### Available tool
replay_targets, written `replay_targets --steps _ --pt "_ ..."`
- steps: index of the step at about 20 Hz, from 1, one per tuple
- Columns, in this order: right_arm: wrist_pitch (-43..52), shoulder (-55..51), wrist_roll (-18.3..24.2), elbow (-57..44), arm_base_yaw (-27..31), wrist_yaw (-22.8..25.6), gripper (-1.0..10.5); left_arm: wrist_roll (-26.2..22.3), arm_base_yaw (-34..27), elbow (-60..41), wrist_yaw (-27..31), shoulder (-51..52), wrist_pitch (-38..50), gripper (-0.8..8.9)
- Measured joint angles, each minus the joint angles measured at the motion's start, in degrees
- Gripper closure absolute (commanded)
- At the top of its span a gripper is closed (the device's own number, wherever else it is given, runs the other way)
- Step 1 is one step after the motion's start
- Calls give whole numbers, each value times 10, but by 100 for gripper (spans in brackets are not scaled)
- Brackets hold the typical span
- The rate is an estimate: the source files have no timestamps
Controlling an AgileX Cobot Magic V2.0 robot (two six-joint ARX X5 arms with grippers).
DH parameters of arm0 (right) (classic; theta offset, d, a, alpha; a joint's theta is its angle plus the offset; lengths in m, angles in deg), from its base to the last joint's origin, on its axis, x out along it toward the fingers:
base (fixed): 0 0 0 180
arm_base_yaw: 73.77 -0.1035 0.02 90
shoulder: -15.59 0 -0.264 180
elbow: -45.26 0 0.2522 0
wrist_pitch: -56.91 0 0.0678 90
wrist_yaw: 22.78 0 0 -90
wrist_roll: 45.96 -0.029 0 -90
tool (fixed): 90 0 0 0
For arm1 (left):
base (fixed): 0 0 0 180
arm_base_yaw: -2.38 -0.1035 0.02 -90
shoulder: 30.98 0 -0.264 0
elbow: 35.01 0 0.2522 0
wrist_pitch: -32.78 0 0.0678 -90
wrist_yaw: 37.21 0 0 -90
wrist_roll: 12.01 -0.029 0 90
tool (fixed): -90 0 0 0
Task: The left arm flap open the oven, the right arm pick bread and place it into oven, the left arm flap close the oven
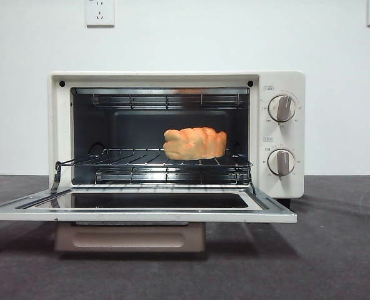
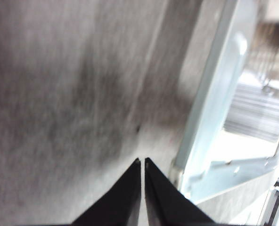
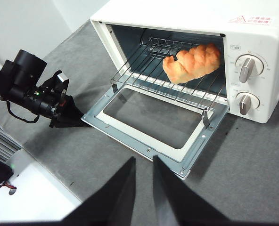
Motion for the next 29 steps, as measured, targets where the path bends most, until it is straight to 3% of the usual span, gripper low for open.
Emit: replay_targets --steps 10,16,24,29 --pt "0 0 0 0 0 0 893 28 -2 -2 -28 0 23 798" --pt "0 0 0 0 0 -1 893 86 -2 -1 -77 28 85 798" --pt "0 0 0 0 0 -1 893 129 -2 88 -81 55 104 798" --pt "2 0 0 0 0 -1 893 130 0 135 -46 57 128 798"
